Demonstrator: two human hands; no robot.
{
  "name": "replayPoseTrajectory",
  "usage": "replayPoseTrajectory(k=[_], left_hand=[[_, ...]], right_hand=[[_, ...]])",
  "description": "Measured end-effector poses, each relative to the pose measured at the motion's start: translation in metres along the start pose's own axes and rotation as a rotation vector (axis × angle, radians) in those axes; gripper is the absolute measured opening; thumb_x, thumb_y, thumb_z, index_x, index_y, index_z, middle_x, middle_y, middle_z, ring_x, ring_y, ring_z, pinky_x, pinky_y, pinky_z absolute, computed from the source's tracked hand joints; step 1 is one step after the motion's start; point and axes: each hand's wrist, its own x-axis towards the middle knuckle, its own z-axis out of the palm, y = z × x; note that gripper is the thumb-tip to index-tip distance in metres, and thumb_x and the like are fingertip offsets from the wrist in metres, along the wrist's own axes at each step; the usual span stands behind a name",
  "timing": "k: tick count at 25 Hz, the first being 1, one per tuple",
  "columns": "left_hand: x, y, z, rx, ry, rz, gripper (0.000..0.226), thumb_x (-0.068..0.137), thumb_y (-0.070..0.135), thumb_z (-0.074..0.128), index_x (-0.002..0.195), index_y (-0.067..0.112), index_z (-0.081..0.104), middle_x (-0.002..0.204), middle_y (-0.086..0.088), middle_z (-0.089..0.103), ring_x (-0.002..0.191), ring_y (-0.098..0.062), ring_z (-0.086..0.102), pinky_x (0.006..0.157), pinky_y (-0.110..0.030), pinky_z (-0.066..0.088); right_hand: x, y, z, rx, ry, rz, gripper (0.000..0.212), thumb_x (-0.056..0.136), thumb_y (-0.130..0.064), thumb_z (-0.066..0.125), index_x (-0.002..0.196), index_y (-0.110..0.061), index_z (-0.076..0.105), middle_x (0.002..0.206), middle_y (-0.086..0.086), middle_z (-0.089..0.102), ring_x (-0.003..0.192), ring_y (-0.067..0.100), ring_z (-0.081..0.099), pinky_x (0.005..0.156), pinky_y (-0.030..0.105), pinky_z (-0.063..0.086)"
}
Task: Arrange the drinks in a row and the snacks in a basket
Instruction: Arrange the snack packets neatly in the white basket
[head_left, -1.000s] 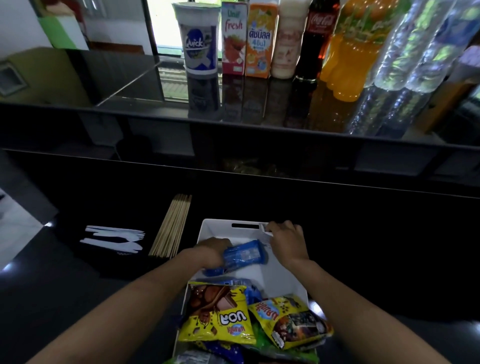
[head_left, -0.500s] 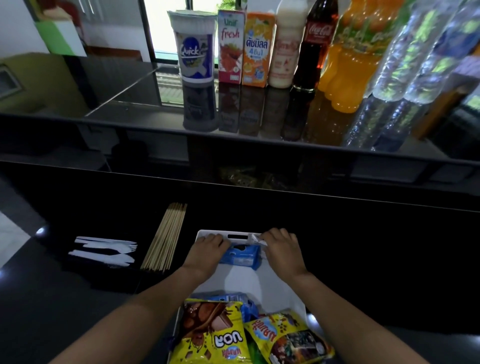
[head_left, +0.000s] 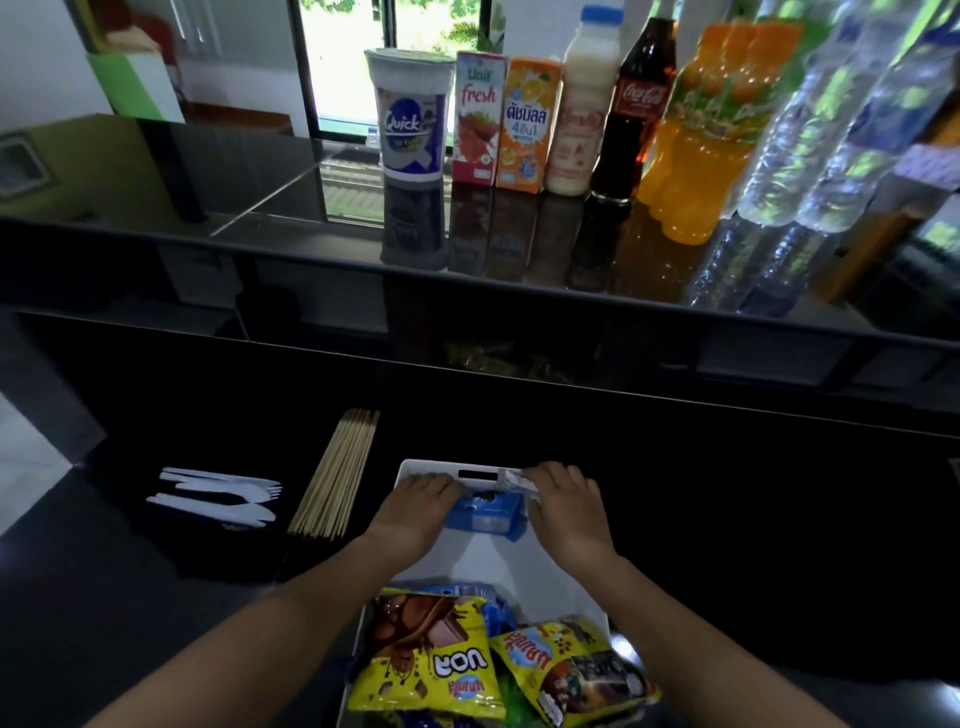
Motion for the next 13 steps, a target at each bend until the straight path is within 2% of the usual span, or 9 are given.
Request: replayPoseTrajectory(k=[2, 3, 5, 8, 10, 13], left_hand=[[-0.008, 0.001, -0.007, -0.042, 0.158, 0.051, 0.051, 0.068, 0.005, 0.074, 0.118, 0.014, 0.065, 0.111, -0.006, 0.067, 0.100, -0.025, 0.067, 0.081, -0.029, 0.054], [-0.012, 0.007, -0.015, -0.127, 0.139, 0.010, 0.045, 0.075, 0.009, 0.071, 0.118, 0.014, 0.064, 0.111, -0.006, 0.067, 0.099, -0.025, 0.066, 0.079, -0.029, 0.055], [-0.017, 0.022, -0.024, -0.285, -0.001, -0.117, 0.035, 0.092, 0.029, 0.057, 0.125, 0.020, 0.056, 0.120, -0.002, 0.063, 0.107, -0.023, 0.061, 0.081, -0.031, 0.051], [-0.026, 0.045, -0.023, -0.377, -0.277, -0.171, 0.044, 0.087, 0.050, 0.058, 0.123, 0.025, 0.054, 0.116, 0.001, 0.065, 0.102, -0.019, 0.061, 0.075, -0.028, 0.046], [-0.035, 0.050, -0.024, -0.403, -0.367, -0.178, 0.054, 0.081, 0.051, 0.066, 0.127, 0.026, 0.051, 0.122, 0.000, 0.060, 0.104, -0.020, 0.059, 0.079, -0.029, 0.045], [-0.047, 0.045, -0.026, -0.398, -0.482, -0.244, 0.064, 0.077, 0.045, 0.073, 0.131, 0.028, 0.045, 0.129, 0.000, 0.050, 0.102, -0.023, 0.062, 0.081, -0.030, 0.049]], right_hand=[[-0.017, 0.000, -0.002, 0.003, 0.041, -0.034, 0.027, 0.088, -0.022, 0.065, 0.115, -0.021, 0.066, 0.110, 0.002, 0.066, 0.100, 0.026, 0.063, 0.082, 0.034, 0.050], [-0.026, -0.002, -0.002, 0.022, -0.024, -0.041, 0.022, 0.094, -0.024, 0.058, 0.115, -0.020, 0.065, 0.111, 0.002, 0.066, 0.102, 0.024, 0.062, 0.086, 0.034, 0.049], [-0.047, -0.011, 0.000, 0.162, -0.223, -0.007, 0.022, 0.101, -0.029, 0.046, 0.111, -0.021, 0.063, 0.112, 0.002, 0.066, 0.100, 0.020, 0.060, 0.088, 0.031, 0.046], [-0.069, -0.024, -0.001, 0.245, -0.339, 0.044, 0.010, 0.094, -0.031, 0.056, 0.086, -0.026, 0.058, 0.096, 0.001, 0.069, 0.087, 0.018, 0.063, 0.068, 0.028, 0.044], [-0.081, -0.028, -0.007, 0.233, -0.398, 0.089, 0.014, 0.086, -0.039, 0.062, 0.080, -0.029, 0.056, 0.091, -0.002, 0.069, 0.084, 0.017, 0.064, 0.062, 0.027, 0.040], [-0.095, -0.029, -0.010, 0.177, -0.461, 0.137, 0.023, 0.078, -0.048, 0.065, 0.083, -0.026, 0.060, 0.094, -0.003, 0.069, 0.090, 0.019, 0.064, 0.062, 0.028, 0.041]])
